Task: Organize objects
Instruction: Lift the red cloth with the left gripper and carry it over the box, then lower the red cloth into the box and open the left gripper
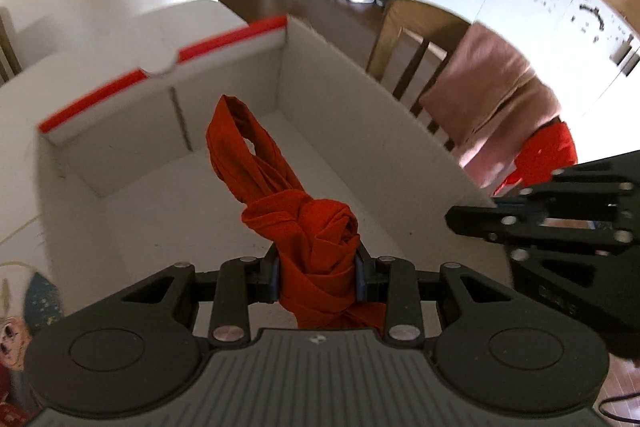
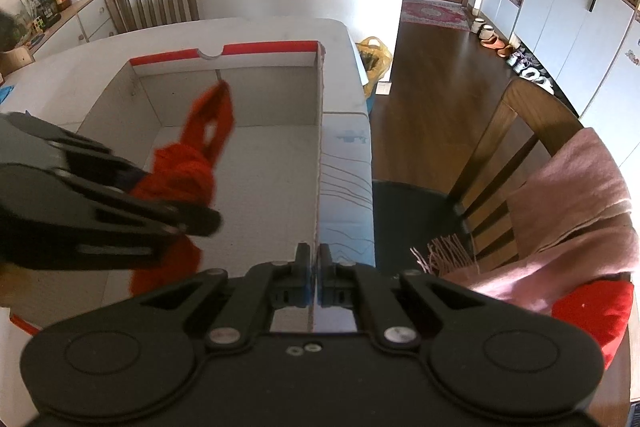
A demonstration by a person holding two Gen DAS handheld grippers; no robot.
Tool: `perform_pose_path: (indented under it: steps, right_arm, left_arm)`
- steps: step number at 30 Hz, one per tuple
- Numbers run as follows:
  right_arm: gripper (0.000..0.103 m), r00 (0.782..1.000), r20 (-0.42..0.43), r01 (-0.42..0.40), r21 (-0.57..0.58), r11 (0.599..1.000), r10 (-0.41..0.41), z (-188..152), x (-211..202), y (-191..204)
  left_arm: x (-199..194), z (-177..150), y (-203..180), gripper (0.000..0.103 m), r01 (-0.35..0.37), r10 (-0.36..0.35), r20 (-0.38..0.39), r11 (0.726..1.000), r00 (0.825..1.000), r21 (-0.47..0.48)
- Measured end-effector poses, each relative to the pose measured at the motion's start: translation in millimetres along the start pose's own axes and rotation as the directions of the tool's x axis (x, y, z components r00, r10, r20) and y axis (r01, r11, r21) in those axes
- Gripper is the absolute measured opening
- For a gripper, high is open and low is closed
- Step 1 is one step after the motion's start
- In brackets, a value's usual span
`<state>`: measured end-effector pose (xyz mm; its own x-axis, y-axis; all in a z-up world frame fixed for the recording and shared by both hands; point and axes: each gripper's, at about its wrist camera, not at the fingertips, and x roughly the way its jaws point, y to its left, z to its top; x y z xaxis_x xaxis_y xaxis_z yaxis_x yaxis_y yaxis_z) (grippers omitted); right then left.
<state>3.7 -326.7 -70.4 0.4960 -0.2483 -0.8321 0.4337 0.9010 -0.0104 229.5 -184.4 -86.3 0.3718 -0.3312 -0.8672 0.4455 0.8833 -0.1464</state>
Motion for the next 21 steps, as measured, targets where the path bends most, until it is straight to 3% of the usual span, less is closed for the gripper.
perform_pose_path:
  steps: [6, 19, 21]
  right_arm:
    - [0.002, 1.000, -0.006, -0.004, 0.011, 1.000, 0.005, 1.0, 1.0, -1.4]
    - [0.002, 1.000, -0.015, 0.002, 0.026, 1.000, -0.001, 0.7, 0.6, 0.0]
    - [0.002, 1.000, -0.017, 0.005, 0.026, 1.000, -0.004, 0.8, 0.8, 0.7]
  left_arm:
    - [27.5, 3.0, 2.2, 0.032, -0.003, 0.003, -0.078, 1.000, 0.997, 0.002]
    - [52.5, 7.7, -0.7, 0.033, 0.036, -0.034, -0.143, 0.999, 0.989, 0.008]
    - [53.5, 6.1, 0.1, 0.037, 0.049, -0.048, -0.149, 0.999, 0.988, 0.004]
